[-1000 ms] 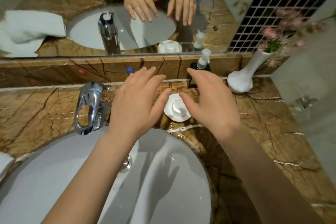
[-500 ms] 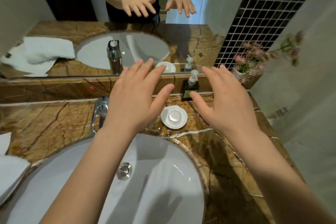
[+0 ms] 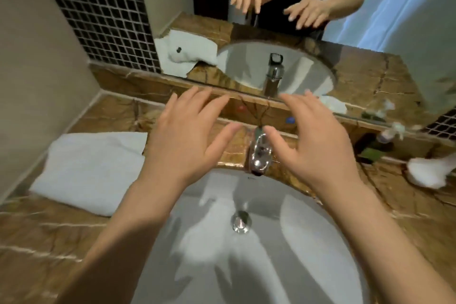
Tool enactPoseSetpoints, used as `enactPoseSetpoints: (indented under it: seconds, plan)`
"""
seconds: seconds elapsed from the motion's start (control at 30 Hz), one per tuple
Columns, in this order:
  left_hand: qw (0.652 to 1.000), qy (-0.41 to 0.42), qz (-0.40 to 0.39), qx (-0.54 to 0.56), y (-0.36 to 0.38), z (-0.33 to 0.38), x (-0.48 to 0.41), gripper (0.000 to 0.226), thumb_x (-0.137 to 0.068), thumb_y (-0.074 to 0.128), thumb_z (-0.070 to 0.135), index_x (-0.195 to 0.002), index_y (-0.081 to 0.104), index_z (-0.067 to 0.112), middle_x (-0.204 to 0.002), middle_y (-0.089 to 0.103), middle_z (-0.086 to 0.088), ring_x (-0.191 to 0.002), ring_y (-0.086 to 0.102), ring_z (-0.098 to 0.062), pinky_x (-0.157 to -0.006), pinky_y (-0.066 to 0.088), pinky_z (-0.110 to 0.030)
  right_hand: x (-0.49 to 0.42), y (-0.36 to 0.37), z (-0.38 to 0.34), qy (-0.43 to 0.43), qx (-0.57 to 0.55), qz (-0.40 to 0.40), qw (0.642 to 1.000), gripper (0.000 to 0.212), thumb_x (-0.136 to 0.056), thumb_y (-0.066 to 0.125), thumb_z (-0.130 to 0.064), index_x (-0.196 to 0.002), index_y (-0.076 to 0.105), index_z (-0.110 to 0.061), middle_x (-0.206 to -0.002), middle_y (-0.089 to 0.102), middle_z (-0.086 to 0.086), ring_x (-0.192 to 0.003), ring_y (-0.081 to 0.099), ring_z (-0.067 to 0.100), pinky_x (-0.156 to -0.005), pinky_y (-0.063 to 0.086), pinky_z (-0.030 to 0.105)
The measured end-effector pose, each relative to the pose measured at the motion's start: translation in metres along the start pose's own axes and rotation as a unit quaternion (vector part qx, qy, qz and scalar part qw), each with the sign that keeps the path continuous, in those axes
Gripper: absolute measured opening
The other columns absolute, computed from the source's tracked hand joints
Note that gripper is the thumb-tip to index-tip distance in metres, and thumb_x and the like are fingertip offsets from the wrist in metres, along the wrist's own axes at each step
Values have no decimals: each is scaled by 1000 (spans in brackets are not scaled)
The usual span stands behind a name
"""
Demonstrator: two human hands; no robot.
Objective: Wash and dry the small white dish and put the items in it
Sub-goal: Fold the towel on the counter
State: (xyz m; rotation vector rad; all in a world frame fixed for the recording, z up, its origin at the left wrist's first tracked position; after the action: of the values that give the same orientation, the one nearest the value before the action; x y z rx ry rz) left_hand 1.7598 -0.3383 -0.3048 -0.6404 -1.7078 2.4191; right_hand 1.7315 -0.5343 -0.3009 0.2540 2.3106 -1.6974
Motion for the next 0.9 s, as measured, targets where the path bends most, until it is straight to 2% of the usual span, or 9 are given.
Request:
enactPoseSetpoints:
  seconds: [0.23,0.43,0.53,0.67,0.73,0.8,0.83,0.9]
  plan:
    - [989,-135,-5,-55,-33,-125,61,68,-86,15,60,-139,40,27,-150,37,-6,-140,26,-24,-115,17,-43,-34,77,-125,-116,-55,-66,990,64,-84,46,-51,-135,46,-12,-137,52,9,-138,33,28,-111,31,43]
    - [978,-194,18,-69,-36,-201,116,66,-88,22,54,-132,51,14,-138,49,-18,-131,39,-37,-109,28,-51,-32,136,-213,-167,-82,-117,976,63,-83,48,-52,-135,44,-16,-140,49,7,-139,30,27,-109,30,40]
    - [974,-191,62,-106,-28,-226,135,58,-93,28,47,-125,58,9,-132,55,-20,-126,47,-37,-106,34,-49,-26,160,-241,-182,-88,-147,968,64,-85,47,-52,-137,41,-16,-143,46,9,-140,27,28,-113,26,43]
    - [973,-195,75,-99,-20,-250,138,57,-92,28,46,-122,60,10,-128,59,-19,-121,51,-37,-102,36,-47,-23,182,-249,-193,-89,-168,963,64,-87,48,-49,-136,42,-9,-141,47,15,-139,28,32,-111,29,45]
    - [977,-174,83,-90,-14,-257,137,57,-95,26,47,-122,60,9,-125,60,-19,-118,54,-37,-100,38,-46,-24,189,-247,-179,-84,-164,966,64,-86,48,-50,-137,41,-11,-140,49,13,-139,29,30,-108,32,43]
    - [982,-134,97,-88,-5,-262,129,51,-97,32,42,-121,60,7,-121,63,-19,-113,57,-36,-98,42,-46,-24,196,-241,-159,-69,-161,972,66,-85,48,-51,-139,38,-15,-140,49,8,-139,30,27,-106,34,41]
    - [986,-123,81,-81,2,-265,122,49,-97,34,41,-122,59,8,-121,63,-18,-113,56,-35,-99,42,-46,-24,199,-237,-150,-58,-162,973,66,-85,48,-51,-140,37,-16,-139,49,8,-139,31,27,-105,35,40]
    - [990,-130,-14,-52,17,-270,100,53,-93,29,46,-130,51,14,-129,58,-12,-121,50,-30,-104,36,-43,-23,206,-226,-138,-43,-173,974,67,-85,47,-51,-140,36,-16,-137,50,9,-136,34,29,-101,38,39]
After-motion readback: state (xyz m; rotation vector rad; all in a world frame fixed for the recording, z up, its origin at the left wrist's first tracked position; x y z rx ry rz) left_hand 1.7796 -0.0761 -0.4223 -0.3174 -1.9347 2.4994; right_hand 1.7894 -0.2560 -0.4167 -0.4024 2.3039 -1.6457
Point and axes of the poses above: each hand's wrist, its own x-axis away from the middle knuckle, its own y-axis out of the palm, z = x × y, the point moved 1 cm from there along -x, towards the middle knuckle
